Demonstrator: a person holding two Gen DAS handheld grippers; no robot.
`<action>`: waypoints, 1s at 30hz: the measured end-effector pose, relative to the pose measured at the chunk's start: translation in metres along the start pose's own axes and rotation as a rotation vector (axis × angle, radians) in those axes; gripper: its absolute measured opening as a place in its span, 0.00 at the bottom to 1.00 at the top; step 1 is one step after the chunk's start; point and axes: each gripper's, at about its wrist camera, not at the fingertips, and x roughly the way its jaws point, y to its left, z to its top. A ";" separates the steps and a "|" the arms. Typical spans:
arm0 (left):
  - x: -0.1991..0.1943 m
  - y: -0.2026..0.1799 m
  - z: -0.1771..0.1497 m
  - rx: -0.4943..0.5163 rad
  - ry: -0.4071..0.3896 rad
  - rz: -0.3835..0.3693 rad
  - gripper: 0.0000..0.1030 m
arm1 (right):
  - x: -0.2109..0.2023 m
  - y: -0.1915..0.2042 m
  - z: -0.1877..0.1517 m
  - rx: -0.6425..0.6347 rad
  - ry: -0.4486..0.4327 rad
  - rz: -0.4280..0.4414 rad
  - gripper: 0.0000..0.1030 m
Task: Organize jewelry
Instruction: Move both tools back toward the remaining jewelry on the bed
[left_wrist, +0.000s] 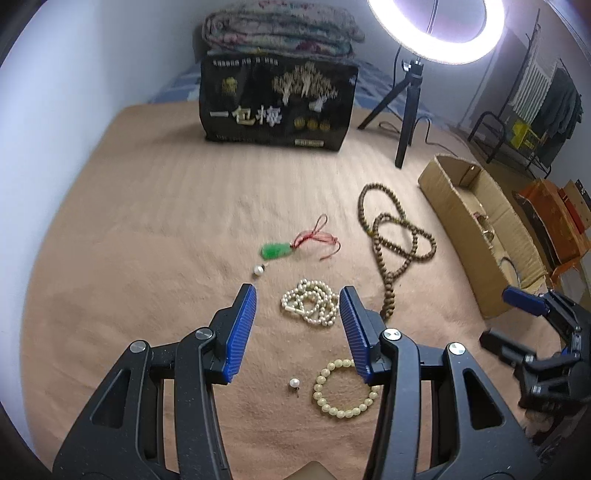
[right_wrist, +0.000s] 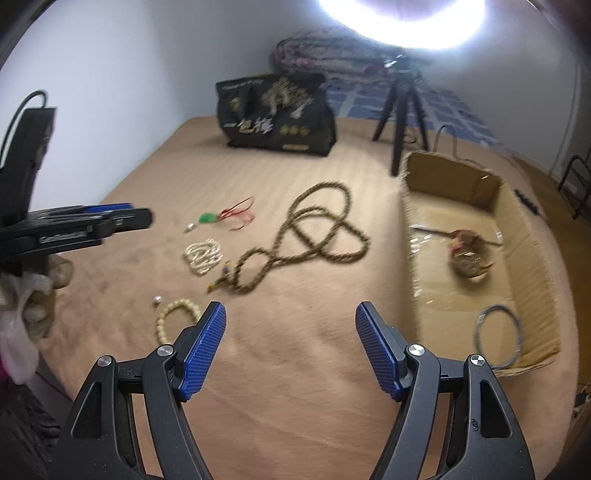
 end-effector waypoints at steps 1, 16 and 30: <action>0.005 0.000 -0.002 0.002 0.013 -0.005 0.46 | 0.003 0.004 -0.002 -0.004 0.007 0.008 0.70; 0.050 0.008 -0.013 -0.014 0.101 -0.029 0.46 | 0.065 0.056 -0.023 -0.025 0.128 0.087 0.70; 0.077 -0.003 -0.012 0.013 0.131 -0.025 0.61 | 0.079 0.057 -0.030 -0.068 0.123 0.007 0.54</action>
